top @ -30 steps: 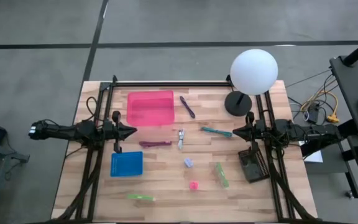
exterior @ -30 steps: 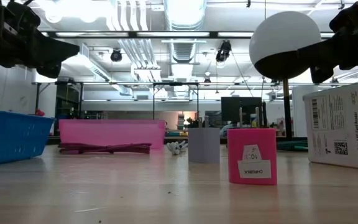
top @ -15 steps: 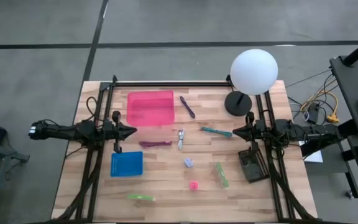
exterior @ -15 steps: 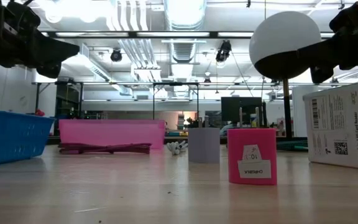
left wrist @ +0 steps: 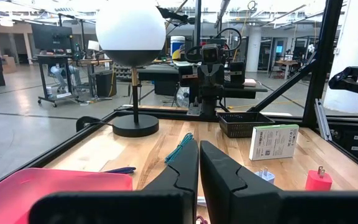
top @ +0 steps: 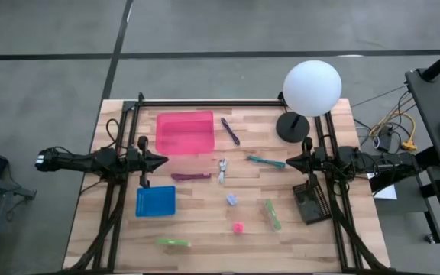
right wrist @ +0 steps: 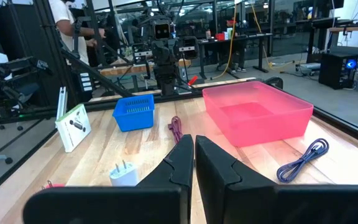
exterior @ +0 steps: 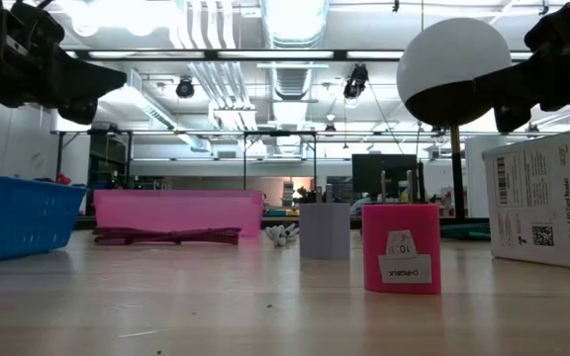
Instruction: Pick and place items into bin
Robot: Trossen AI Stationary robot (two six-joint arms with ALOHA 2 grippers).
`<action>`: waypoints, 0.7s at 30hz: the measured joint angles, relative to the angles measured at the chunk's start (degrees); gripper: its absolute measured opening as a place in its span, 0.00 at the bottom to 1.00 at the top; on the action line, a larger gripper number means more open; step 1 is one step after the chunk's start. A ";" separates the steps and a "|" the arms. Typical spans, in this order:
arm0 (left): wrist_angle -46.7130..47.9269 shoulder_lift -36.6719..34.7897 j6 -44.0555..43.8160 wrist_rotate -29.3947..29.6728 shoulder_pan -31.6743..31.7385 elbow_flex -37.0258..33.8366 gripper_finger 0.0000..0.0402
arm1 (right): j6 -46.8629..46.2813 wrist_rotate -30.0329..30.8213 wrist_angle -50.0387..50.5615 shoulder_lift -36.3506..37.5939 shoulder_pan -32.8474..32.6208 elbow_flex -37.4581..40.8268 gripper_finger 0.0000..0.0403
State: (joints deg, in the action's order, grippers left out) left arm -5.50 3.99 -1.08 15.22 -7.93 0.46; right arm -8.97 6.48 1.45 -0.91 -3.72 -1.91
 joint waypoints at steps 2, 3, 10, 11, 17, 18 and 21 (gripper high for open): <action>0.00 0.00 0.00 0.01 -0.01 -0.01 0.00 | 0.00 0.00 0.01 0.02 0.00 0.00 0.02; 0.00 0.02 0.00 -0.01 0.01 -0.01 0.00 | 0.00 0.02 0.02 0.02 0.02 0.00 0.02; 0.01 0.00 0.00 0.01 0.00 0.00 0.00 | 0.68 0.02 0.02 0.02 0.00 0.00 0.02; 0.00 0.00 0.00 0.00 0.00 0.01 0.00 | 1.34 0.00 0.02 0.02 0.02 0.00 0.02; 0.02 0.00 0.94 0.05 0.03 0.01 0.00 | 4.54 0.01 0.00 0.00 0.00 0.00 0.02; 0.01 0.02 1.56 0.06 0.06 0.01 0.00 | 4.92 0.02 0.00 0.00 0.00 0.00 0.02; 0.01 0.02 1.60 0.07 0.05 0.00 0.00 | 4.73 0.02 0.00 0.00 0.00 0.00 0.02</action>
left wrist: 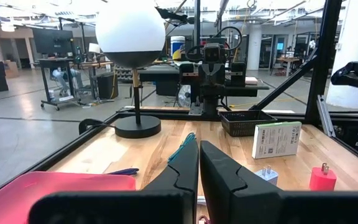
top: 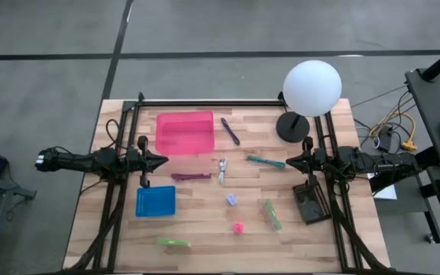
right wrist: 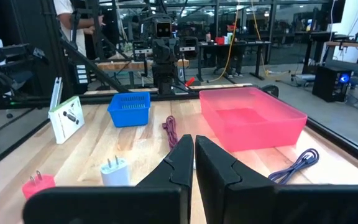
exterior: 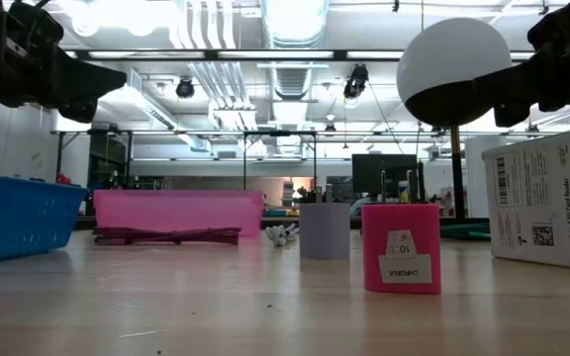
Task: Pick and place items into bin
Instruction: Put the blue charger cable into the pink bin
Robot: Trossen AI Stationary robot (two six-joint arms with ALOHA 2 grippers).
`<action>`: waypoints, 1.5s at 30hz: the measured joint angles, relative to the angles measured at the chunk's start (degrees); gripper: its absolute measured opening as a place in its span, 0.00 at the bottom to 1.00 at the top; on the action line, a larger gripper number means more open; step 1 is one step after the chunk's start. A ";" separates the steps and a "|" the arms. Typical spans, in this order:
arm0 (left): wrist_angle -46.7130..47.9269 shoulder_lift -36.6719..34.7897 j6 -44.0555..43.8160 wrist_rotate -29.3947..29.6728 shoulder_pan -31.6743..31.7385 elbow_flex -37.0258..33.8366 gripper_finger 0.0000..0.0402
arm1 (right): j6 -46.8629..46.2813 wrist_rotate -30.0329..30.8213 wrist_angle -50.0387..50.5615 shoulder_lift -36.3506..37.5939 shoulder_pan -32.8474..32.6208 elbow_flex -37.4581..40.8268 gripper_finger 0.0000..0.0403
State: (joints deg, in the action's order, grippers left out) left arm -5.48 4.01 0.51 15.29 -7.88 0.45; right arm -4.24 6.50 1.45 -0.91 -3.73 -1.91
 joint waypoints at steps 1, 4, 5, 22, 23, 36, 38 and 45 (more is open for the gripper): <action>-0.01 0.00 0.00 0.00 0.01 0.02 0.00 | -0.05 -0.01 0.00 0.00 0.01 0.00 0.02; -0.31 0.00 -0.04 0.02 0.00 0.02 0.00 | 0.36 0.00 -0.19 0.00 0.00 0.00 0.02; -0.93 0.02 -0.04 0.03 0.00 0.01 0.00 | 0.55 -0.02 -0.48 0.00 0.00 0.00 0.02; -32.94 -0.02 -15.34 9.40 0.02 0.00 0.00 | -23.03 15.74 -23.41 0.02 0.02 -0.02 0.02; -33.35 -0.02 -14.90 9.18 0.02 0.00 0.00 | -23.14 15.74 -23.50 0.04 0.02 -0.02 0.02; -33.03 2.18 -17.75 9.09 0.02 2.55 0.19 | -25.62 14.21 -22.81 0.00 0.00 -0.02 0.09; -33.42 3.83 -17.70 9.09 0.01 4.55 0.26 | -25.61 14.19 -23.02 0.01 0.00 -0.02 0.13; -33.11 13.00 -16.57 9.07 0.00 12.26 0.42 | -25.34 14.06 -22.23 -0.09 0.00 -1.53 0.32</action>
State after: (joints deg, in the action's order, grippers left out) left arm -38.59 17.01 -16.05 24.36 -7.88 12.71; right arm -29.58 20.56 -20.77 -0.99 -3.73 -3.44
